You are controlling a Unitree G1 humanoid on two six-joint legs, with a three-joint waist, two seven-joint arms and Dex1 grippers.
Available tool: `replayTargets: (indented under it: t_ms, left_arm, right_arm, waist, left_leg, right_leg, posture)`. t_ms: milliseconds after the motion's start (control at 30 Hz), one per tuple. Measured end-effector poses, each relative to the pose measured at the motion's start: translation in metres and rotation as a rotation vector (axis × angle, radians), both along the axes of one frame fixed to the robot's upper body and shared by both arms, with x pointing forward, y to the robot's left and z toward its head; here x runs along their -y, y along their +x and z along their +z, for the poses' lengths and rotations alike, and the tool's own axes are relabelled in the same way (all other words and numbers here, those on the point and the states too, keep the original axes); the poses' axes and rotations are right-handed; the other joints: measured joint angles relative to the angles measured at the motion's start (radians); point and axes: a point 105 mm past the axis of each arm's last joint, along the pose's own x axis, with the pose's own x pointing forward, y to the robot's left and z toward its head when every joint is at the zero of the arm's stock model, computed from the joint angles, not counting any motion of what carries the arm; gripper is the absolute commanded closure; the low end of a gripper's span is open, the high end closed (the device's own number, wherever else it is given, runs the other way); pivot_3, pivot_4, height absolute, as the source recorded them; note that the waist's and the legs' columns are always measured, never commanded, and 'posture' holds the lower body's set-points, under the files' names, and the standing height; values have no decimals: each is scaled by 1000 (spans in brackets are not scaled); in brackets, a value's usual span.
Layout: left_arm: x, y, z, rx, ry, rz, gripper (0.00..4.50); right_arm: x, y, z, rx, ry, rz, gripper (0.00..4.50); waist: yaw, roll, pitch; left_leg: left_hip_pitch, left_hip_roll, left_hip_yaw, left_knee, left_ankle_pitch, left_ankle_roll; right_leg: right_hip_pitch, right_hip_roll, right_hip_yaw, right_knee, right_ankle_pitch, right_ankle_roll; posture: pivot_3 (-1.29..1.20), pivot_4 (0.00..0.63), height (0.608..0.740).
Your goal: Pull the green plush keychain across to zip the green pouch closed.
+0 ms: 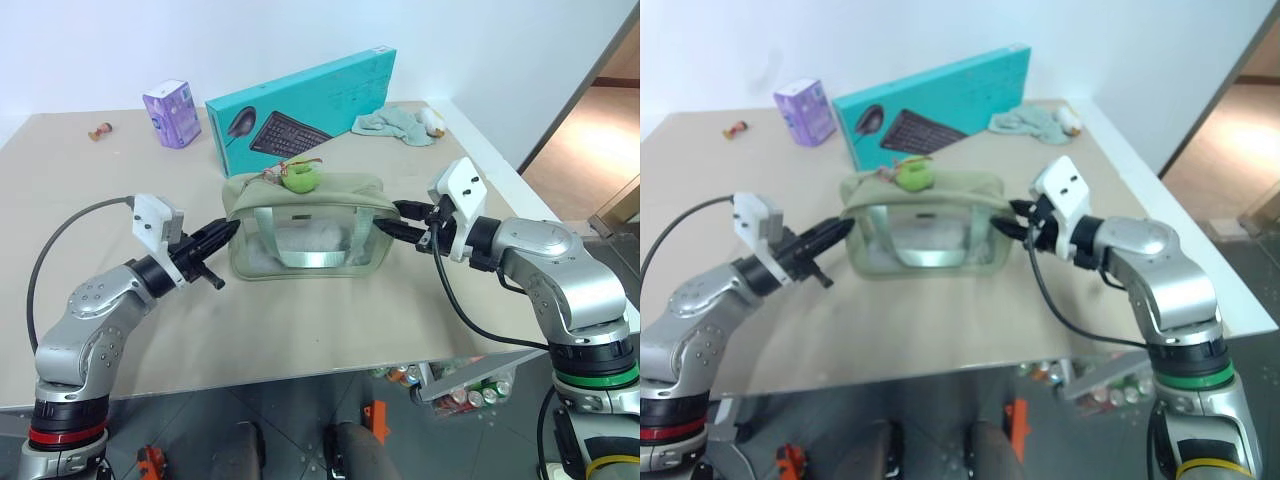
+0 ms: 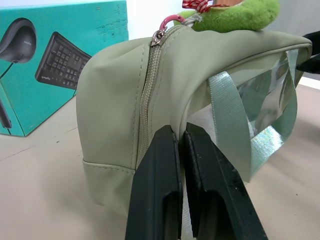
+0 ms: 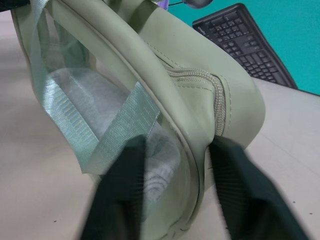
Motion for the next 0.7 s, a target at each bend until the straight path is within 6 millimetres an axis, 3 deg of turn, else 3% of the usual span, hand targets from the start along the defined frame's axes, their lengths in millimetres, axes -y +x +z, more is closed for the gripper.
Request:
replayTargets:
  t_ms: [133,233,300,433,567,700]
  left_arm:
    - [0,-2,0,0,4,0,4500]
    - [0,-4,-1,0,11,4,4500]
    - [-1,-5,-1,-1,13,12,4500]
    - [2,-6,-1,0,17,3,4500]
    - [4,-6,-1,0,17,1,4500]
    - [8,-8,-2,1,17,-11,4500]
  right_arm:
    - [12,1,4,23,-50,-7,38]
    - [23,4,10,35,-61,0,38]
    - [18,3,25,61,-28,35,38]
    - [-17,-7,74,185,67,172,38]
    - [-59,-9,71,171,98,306,38]
    - [-78,-1,64,160,59,385,38]
  waist:
    - [0,0,0]
    - [0,0,0]
    - [-1,1,1]
    - [-3,1,0]
    - [-2,1,1]
    - [1,1,1]
  left_leg:
    - [0,0,0,0,0,0]
    - [0,0,0,0,0,0]
    - [0,0,0,0,0,0]
    - [1,1,-2,-1,0,0]
    - [0,1,-1,-1,0,0]
    - [-2,-1,0,-1,0,0]
  right_leg:
    - [0,0,0,0,0,0]
    - [0,0,0,0,0,0]
    - [-1,0,0,0,0,0]
    - [0,2,-1,0,0,-1]
    - [-1,2,0,0,0,-1]
    - [-1,-1,0,-1,0,0]
  posture:
    - [0,150,740]
    - [0,150,740]
    - [0,150,740]
    - [0,150,740]
    - [0,150,740]
    - [0,150,740]
